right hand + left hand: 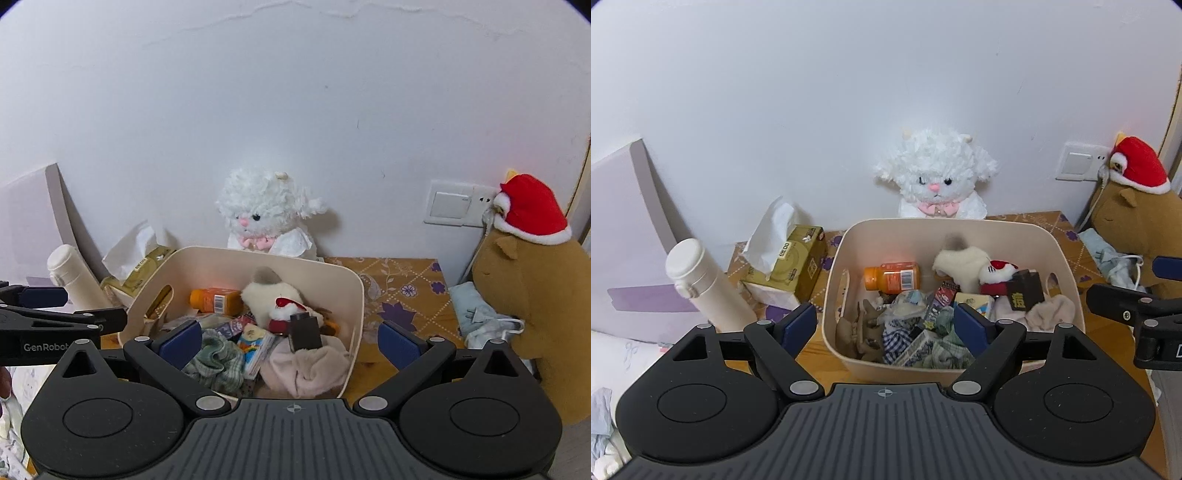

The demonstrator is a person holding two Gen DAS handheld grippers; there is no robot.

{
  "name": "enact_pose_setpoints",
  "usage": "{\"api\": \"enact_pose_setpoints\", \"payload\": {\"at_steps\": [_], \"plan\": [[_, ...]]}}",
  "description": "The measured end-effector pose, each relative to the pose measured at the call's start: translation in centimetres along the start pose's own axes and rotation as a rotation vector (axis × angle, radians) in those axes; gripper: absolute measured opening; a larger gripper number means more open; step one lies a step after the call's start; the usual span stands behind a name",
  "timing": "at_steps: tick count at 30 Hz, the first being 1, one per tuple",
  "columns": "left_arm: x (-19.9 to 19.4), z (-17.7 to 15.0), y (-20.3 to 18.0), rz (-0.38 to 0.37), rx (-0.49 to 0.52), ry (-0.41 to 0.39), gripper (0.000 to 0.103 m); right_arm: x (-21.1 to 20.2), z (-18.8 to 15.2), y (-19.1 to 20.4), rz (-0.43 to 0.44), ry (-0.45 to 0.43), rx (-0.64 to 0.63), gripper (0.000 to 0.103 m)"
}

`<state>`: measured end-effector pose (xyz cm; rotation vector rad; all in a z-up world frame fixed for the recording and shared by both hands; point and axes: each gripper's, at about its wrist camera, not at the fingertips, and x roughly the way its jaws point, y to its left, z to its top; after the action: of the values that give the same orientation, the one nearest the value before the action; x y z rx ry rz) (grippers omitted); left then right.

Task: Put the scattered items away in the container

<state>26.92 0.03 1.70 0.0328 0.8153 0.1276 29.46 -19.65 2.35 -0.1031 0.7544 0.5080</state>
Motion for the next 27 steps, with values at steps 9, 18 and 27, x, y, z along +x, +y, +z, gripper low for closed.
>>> {"api": "enact_pose_setpoints", "payload": {"at_steps": [9,18,27], "plan": [[-5.0,-2.0,1.0,-0.002,-0.020,-0.035,0.083,-4.0,-1.8,0.1,0.002,-0.003,0.021,0.103],[-10.2,-4.2,0.7,-0.004,-0.002,-0.077,0.084,-8.8,-3.9,-0.4,0.003,-0.034,0.033,0.103],[-14.8,-7.1,0.6,0.006,0.002,-0.077,0.084,-14.5,-6.4,0.6,0.059,-0.049,-0.016,0.103]]}}
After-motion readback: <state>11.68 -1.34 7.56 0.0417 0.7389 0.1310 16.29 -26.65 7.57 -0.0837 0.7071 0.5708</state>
